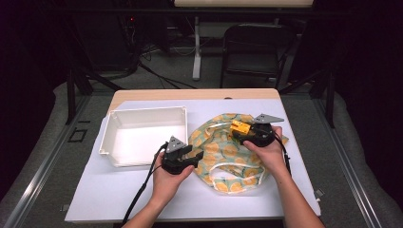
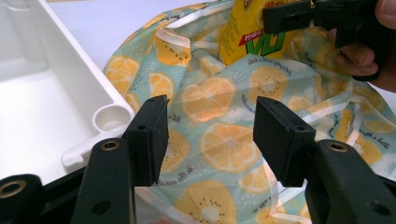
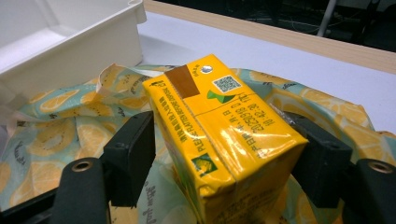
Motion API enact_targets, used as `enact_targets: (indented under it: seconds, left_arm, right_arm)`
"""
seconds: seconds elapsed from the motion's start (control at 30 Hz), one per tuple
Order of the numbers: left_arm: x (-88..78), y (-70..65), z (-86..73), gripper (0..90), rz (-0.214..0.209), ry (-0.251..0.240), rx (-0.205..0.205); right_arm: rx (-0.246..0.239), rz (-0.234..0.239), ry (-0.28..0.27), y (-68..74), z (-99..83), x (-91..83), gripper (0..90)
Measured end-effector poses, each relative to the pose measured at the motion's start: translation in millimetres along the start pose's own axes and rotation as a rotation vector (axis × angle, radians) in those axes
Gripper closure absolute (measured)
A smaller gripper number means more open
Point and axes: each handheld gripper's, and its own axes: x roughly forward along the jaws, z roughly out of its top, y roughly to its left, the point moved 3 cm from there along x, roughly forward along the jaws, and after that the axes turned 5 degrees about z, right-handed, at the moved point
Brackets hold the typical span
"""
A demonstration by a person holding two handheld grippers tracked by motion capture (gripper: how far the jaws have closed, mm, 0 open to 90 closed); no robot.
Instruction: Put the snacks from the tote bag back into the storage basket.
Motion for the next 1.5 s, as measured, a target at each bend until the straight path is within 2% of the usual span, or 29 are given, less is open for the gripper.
enact_targets:
  seconds: [0.1, 0.13, 0.3, 0.4, 0.43, 0.53, 0.67, 0.7, 0.73, 0.8, 0.9, 0.93, 1.03, 1.1, 1.2, 1.23, 1.27, 1.43, 1.5]
  left_arm:
    - [0.7, -0.4, -0.5, 45.6, -0.004, 0.002, 0.000]
    - [0.9, -0.6, -0.6, 45.7, -0.005, 0.002, 0.001]
    - [2.6, -1.3, 0.0, 45.6, -0.009, -0.004, 0.001]
    - [3.7, -2.5, 0.2, 45.6, -0.015, 0.002, 0.004]
    - [4.6, -3.1, 0.2, 45.5, -0.018, -0.001, 0.006]
    - [3.8, -3.3, 1.2, 45.4, -0.025, -0.004, 0.014]
    - [3.3, -1.9, 1.6, 45.2, -0.029, -0.003, 0.013]
    - [3.6, -1.3, 1.2, 45.1, -0.030, -0.001, 0.014]
    - [3.6, -1.3, 1.2, 44.9, -0.030, -0.001, 0.014]
    - [4.2, -2.3, 0.8, 44.6, -0.033, 0.000, 0.013]
    - [5.5, -6.0, 0.6, 44.6, -0.027, -0.004, 0.031]
    - [6.0, -8.3, 0.6, 43.7, -0.028, -0.005, 0.043]
    - [6.2, -9.2, 1.0, 41.8, -0.031, -0.007, 0.059]
    - [6.9, -8.2, 1.3, 39.5, -0.029, -0.013, 0.061]
    - [9.4, -5.7, 0.4, 35.9, -0.001, -0.014, 0.085]
    - [9.7, -5.2, 0.2, 33.9, -0.005, -0.017, 0.089]
    - [9.3, -5.1, 0.6, 31.4, -0.020, -0.025, 0.084]
    - [2.6, -6.1, 5.9, 23.4, -0.030, -0.049, 0.076]
    - [-1.5, -7.7, 9.7, 15.4, -0.032, -0.063, 0.072]
  right_arm:
    - [0.009, 0.020, -0.002, -2.3, -0.8, 2.6, 28.2]
    - [0.012, 0.040, 0.001, -3.9, -2.5, 5.6, 27.7]
    - [0.026, 0.065, -0.008, -5.5, -4.4, 11.0, 27.4]
    - [0.018, 0.072, -0.005, -6.3, -5.8, 10.4, 32.2]
    - [0.009, 0.080, -0.003, -6.8, -7.5, 9.5, 38.8]
    - [0.017, 0.094, -0.005, -6.9, -9.9, 8.3, 42.2]
    - [0.011, 0.079, 0.004, -5.9, -12.0, 10.4, 41.9]
    - [-0.011, 0.060, 0.002, -3.9, -12.3, 9.0, 47.7]
    - [-0.011, 0.060, 0.002, -3.9, -12.3, 9.0, 47.7]
    - [-0.043, 0.013, 0.023, 3.5, -12.2, 6.5, 49.3]
    - [-0.030, 0.001, 0.037, 5.1, -11.4, 4.1, 49.7]
    - [0.006, -0.019, 0.029, 3.9, -9.9, 1.0, 49.9]
    - [0.027, -0.020, 0.010, 3.1, -7.3, -2.7, 50.1]
    - [0.023, -0.014, -0.005, 5.3, -2.3, -8.3, 50.1]
    - [0.019, -0.017, -0.023, 11.2, 6.1, -14.3, 50.1]
    - [0.022, -0.018, -0.030, 13.1, 8.7, -16.3, 50.0]
    - [0.027, -0.016, -0.049, 16.7, 13.3, -20.1, 50.0]
    - [0.041, -0.005, -0.065, 23.9, 20.2, -27.6, 50.0]
    - [0.044, -0.001, -0.081, 29.5, 24.6, -32.7, 50.0]
